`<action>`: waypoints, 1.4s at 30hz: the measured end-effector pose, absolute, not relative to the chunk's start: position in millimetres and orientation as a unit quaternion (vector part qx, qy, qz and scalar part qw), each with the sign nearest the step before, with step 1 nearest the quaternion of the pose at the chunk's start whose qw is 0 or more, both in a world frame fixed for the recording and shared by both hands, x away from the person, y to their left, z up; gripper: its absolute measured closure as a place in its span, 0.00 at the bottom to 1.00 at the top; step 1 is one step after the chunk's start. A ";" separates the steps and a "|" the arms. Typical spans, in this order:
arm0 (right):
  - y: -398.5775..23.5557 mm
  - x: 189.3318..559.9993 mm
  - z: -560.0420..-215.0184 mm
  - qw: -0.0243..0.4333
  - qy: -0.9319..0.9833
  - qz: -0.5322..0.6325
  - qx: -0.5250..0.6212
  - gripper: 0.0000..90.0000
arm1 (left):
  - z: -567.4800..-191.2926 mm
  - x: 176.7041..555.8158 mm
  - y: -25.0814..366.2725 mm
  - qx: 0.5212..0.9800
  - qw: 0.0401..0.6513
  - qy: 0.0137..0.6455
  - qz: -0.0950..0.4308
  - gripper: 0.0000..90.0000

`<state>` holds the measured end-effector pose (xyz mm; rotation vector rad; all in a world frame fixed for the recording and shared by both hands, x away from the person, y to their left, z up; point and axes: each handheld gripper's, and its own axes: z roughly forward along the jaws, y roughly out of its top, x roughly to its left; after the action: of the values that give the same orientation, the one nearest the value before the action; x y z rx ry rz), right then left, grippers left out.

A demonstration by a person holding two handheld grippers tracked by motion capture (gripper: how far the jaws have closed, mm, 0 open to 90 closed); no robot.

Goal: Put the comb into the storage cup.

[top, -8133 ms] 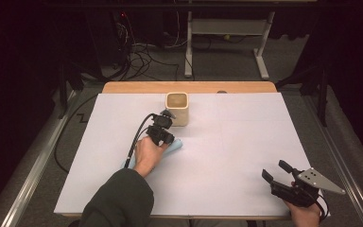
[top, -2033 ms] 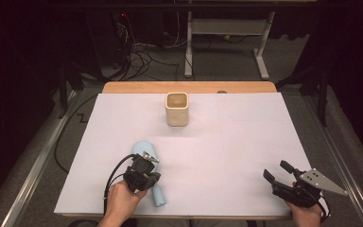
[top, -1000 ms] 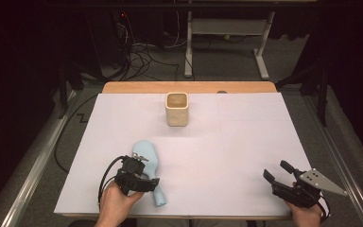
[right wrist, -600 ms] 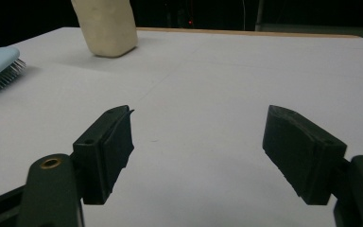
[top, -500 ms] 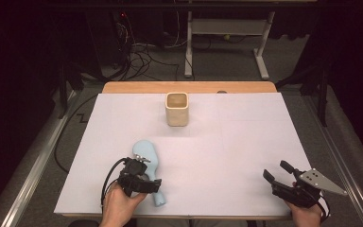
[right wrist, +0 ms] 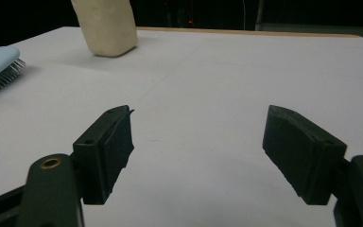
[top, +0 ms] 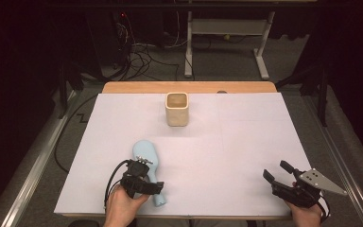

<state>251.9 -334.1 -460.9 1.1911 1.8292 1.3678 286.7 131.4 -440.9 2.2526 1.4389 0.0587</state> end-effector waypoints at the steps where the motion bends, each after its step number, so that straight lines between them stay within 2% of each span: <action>1: -334.1 251.8 -460.9 0.279 0.682 0.510 0.444 0.28 | -441.3 287.8 131.1 0.819 0.231 0.525 0.021 0.27; 12: -334.1 252.1 -460.9 0.279 0.683 0.510 0.443 0.28 | -444.4 302.8 135.1 0.814 0.220 0.536 0.030 0.32; 34: -333.9 252.2 -461.1 0.279 0.683 0.510 0.443 0.28 | -444.1 325.0 129.5 0.829 0.173 0.528 0.066 0.54; 42: -334.0 252.2 -461.1 0.279 0.683 0.510 0.442 0.28 | -444.2 329.3 126.2 0.833 0.164 0.523 0.076 0.56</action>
<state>252.2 -334.0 -461.1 1.1866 1.8330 1.3680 329.3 126.2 -444.2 2.3737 1.4911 0.2165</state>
